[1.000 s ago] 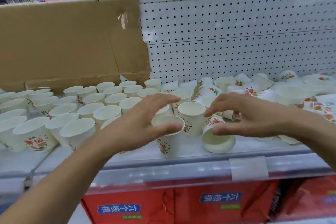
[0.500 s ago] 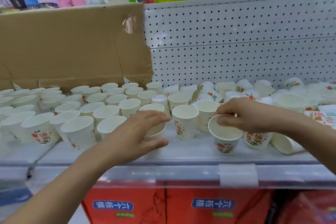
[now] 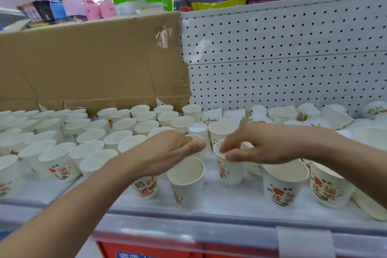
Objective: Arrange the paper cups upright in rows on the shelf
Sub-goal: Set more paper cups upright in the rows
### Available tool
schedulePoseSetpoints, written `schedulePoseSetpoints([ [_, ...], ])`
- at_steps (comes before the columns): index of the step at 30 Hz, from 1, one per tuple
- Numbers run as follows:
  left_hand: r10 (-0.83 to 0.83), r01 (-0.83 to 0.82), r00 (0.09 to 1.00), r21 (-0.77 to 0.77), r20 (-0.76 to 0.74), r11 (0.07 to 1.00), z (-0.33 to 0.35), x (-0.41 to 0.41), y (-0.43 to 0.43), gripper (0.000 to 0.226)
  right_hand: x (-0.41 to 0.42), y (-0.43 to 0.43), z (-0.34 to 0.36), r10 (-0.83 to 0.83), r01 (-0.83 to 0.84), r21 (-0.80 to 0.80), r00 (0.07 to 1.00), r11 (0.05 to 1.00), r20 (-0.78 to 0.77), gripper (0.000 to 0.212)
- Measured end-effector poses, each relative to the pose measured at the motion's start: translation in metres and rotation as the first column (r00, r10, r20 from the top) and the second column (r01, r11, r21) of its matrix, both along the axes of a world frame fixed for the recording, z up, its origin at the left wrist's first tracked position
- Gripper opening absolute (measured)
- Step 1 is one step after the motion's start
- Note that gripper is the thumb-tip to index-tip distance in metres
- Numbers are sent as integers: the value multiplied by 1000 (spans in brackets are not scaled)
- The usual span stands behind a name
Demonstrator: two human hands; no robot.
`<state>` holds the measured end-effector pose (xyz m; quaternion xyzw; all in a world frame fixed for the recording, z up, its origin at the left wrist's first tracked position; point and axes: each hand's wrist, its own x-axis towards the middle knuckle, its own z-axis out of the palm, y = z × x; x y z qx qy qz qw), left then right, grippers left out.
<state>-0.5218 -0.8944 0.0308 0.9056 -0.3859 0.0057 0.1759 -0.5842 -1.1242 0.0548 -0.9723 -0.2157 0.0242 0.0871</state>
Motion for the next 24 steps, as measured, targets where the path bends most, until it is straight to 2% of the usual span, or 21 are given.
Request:
schedulePoseSetpoints([
  [4,-50,47,998,113,25,992,1,3,5,88,7,1,-8,31,-36,-97,998,995,-46,25],
  [8,-118,114,993,160,18,981,8,9,8,87,6,2,-3,34,-46,-141,996,989,-87,23],
  [11,-66,67,998,71,-15,995,20,23,8,70,7,2,8,19,-23,-41,996,999,-84,25],
  [14,-58,60,998,-68,34,996,30,56,-3,40,30,-2,20,-28,18,102,995,995,100,23],
  [15,-62,64,997,-50,38,997,31,68,-9,33,40,-2,22,-55,43,93,990,995,129,22],
  [16,-62,62,997,10,36,998,30,79,-15,35,50,0,23,-83,75,60,988,995,128,22],
  [20,-90,52,990,316,109,947,17,112,-40,67,78,7,11,-122,121,-158,993,980,4,29],
  [24,-149,35,959,418,242,908,10,122,-47,66,77,8,6,-125,108,-171,988,979,-92,30],
])
